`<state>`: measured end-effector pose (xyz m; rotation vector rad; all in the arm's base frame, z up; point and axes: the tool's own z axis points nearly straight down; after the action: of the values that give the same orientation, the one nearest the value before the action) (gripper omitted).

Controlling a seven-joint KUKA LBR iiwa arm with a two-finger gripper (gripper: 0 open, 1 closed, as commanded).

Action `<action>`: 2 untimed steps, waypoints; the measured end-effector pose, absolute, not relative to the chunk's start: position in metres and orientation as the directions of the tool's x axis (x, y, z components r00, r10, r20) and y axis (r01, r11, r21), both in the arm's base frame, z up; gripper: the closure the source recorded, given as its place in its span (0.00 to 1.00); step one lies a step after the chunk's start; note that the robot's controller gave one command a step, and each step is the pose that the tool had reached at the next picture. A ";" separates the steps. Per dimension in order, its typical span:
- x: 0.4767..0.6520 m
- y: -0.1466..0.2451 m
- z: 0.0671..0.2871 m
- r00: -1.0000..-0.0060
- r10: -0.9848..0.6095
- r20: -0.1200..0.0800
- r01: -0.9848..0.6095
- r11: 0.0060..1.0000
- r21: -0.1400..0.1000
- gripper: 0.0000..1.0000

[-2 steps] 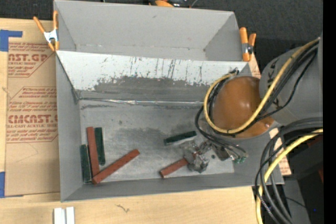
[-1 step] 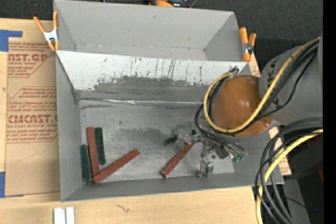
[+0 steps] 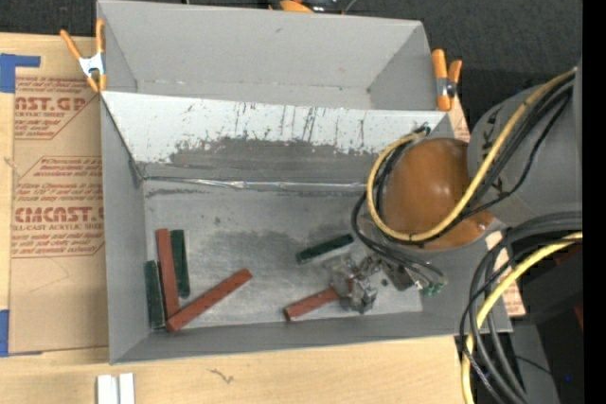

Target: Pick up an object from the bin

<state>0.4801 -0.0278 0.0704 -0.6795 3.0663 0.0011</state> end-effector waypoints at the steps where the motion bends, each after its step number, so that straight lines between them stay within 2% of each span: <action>1: 0.484 -0.027 0.072 -0.906 -0.422 -0.017 -0.422 0.906 -0.005 0.00; 2: 0.492 0.000 0.071 -0.881 -0.473 -0.006 -0.473 0.881 -0.002 0.00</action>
Offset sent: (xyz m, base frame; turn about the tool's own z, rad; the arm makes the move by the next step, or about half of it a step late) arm 0.0000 0.0000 0.0000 0.0000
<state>0.4924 0.0000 0.0708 -0.7641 3.0407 -0.0009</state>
